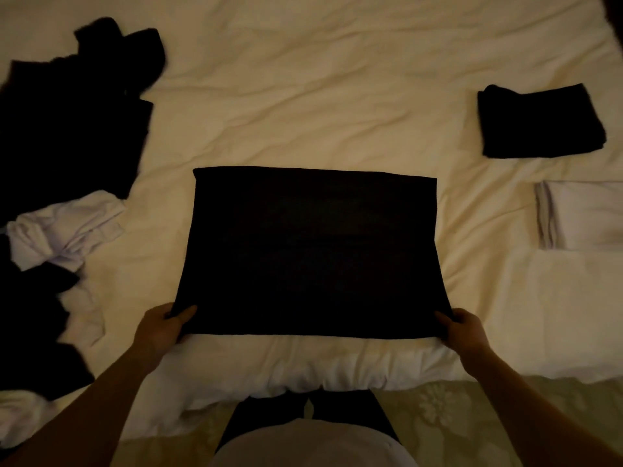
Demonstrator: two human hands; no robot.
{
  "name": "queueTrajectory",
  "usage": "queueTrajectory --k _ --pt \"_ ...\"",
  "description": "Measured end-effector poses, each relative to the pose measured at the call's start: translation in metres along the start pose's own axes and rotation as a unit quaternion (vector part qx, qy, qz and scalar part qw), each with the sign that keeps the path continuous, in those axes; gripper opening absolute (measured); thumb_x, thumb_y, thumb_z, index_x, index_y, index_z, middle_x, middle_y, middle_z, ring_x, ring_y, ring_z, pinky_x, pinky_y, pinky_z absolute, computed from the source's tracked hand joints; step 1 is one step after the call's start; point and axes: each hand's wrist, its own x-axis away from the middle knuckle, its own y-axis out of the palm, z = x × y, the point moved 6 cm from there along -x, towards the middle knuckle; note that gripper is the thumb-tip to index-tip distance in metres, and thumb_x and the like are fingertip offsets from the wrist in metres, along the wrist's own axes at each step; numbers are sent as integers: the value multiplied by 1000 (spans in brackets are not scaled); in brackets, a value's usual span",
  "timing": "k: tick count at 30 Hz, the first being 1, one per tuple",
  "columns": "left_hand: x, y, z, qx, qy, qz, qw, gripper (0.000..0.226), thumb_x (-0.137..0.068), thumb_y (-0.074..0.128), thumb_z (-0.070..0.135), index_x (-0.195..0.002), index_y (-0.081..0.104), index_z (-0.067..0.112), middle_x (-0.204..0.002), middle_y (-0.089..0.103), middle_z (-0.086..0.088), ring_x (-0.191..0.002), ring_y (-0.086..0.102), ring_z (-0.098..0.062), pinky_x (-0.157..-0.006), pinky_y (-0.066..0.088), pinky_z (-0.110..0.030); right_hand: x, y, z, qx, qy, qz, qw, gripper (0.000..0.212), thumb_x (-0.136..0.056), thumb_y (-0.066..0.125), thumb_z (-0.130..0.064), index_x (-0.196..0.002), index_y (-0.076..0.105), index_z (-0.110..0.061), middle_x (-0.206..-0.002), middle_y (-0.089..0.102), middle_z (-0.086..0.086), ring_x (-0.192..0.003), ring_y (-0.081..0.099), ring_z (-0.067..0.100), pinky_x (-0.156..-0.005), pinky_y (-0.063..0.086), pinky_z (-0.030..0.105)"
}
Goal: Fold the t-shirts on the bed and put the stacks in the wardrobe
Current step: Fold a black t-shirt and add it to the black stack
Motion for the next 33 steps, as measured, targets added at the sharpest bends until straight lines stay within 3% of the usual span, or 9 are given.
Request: queueTrajectory --k 2,6,10,14,21,24,27,29,33 --pt "0 1 -6 -63 -19 -24 998 23 -95 64 14 -104 67 -7 -69 66 -17 -54 62 -21 -55 50 -28 2 1 2 74 7 3 997 32 -96 62 -21 -119 59 0 -95 67 16 -83 62 31 -74 51 40" --pt "-7 -5 30 -224 0 91 970 51 -92 67 38 -121 62 -4 -117 64 -28 -106 59 -45 -87 46 -45 -10 -8 -36 215 -61 70 972 47 -94 60 -34 -126 51 -2 -119 60 22 -106 59 41 -87 50 48" --pt "-31 5 102 -156 92 85 980 65 -94 65 36 -140 44 -3 -135 53 -26 -122 52 -44 -100 42 -48 -37 -1 -97 179 -123 57 974 67 -89 65 -45 -137 43 -3 -128 55 23 -111 58 40 -93 50 51" --pt "-68 15 161 -80 74 53 993 66 -95 62 40 -145 39 5 -143 49 -19 -128 49 -38 -105 40 -44 -64 -3 -159 88 -142 68 984 80 -89 68 -43 -147 32 0 -139 47 23 -121 53 39 -99 47 47" --pt "-109 17 215 -67 74 107 989 66 -86 73 40 -137 47 6 -137 54 -18 -121 55 -35 -102 45 -42 -121 -3 -218 -6 -111 27 993 83 -82 78 -35 -142 33 1 -134 51 20 -116 58 36 -99 50 48" --pt "-128 21 213 -13 63 64 996 55 -85 76 31 -127 57 3 -121 65 -17 -100 66 -32 -95 53 -42 -131 11 -223 -31 -86 -45 995 42 -87 73 -18 -116 58 7 -96 66 14 -81 67 26 -72 61 35" --pt "-132 33 218 62 54 -1 997 37 -92 68 15 -125 60 1 -107 67 -14 -78 64 -20 -73 55 -31 -133 18 -230 -14 -83 -84 993 34 -90 66 -7 -119 59 10 -89 68 14 -73 67 26 -52 57 23" --pt "-128 36 221 91 64 -13 994 35 -94 63 10 -128 59 3 -105 67 -12 -76 63 -17 -68 52 -27 -133 18 -231 -18 -98 -90 991 32 -92 62 -3 -122 59 5 -89 67 11 -74 66 23 -51 56 19" --pt "-107 27 224 98 121 -3 988 38 -95 62 8 -132 57 4 -115 64 -12 -82 62 -13 -86 49 -32 -116 7 -237 -4 -171 -74 982 30 -93 61 -4 -123 61 2 -103 67 15 -79 65 18 -64 56 23"
